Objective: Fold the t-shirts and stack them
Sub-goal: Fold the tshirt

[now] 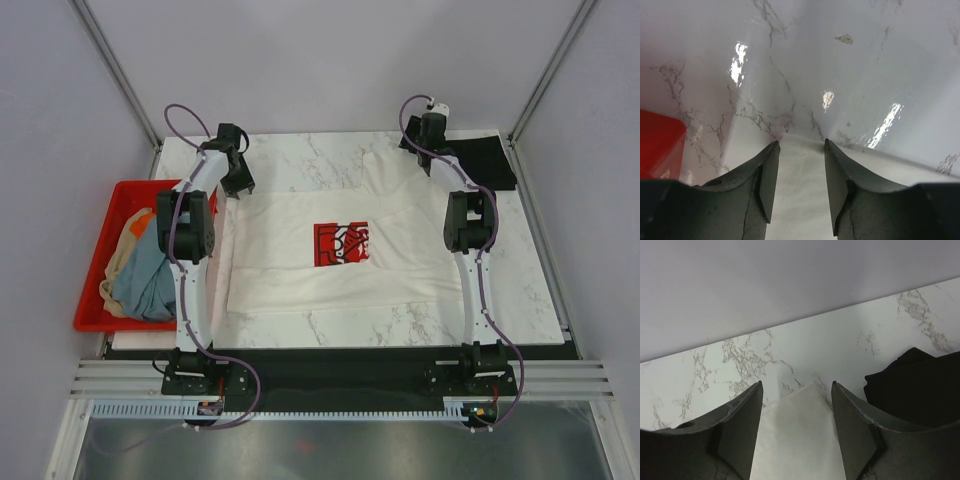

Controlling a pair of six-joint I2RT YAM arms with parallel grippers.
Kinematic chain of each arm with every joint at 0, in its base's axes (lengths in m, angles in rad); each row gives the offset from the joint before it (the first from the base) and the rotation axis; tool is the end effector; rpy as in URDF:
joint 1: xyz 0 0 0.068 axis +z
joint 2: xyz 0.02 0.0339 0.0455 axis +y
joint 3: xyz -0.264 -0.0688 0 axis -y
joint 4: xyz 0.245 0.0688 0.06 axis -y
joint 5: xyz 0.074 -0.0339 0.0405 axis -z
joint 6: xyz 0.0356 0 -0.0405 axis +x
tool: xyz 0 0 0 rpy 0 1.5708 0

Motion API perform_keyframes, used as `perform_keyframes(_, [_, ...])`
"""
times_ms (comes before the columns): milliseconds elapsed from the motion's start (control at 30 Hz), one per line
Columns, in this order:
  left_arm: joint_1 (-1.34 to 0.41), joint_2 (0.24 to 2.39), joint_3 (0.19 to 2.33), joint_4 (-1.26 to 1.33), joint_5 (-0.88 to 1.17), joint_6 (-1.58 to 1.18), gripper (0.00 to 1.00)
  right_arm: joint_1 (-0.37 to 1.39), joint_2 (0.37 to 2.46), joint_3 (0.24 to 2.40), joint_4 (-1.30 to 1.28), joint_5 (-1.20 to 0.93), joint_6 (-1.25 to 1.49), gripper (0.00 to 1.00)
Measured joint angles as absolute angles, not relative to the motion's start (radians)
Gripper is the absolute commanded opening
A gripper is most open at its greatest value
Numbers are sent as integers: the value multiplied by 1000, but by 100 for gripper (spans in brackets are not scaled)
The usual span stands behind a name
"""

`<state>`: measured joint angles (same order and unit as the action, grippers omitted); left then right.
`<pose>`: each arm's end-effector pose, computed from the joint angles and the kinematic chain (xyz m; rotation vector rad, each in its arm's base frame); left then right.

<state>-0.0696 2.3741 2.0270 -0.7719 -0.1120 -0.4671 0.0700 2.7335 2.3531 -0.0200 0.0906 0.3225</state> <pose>0.5076 -0.0314 0.1715 -0.5624 2.6175 -0.0184 0.6116 0.0397 0.1404 0.3071 1.9492 0.1671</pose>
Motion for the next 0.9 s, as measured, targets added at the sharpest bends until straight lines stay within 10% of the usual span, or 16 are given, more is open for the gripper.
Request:
perform_keyframes(233, [-62,2366,2019,-772,-112,-469,50,59,2749,2380,-72,56,349,60])
perform_keyframes(500, [-56,2340,2018,-773,-115,-469,53,46,2759,2394,-104,22,374,0])
perform_keyframes(900, [-47,2333,2019,-773,-101,-471,41,45,2762,2379,-65,9,377,0])
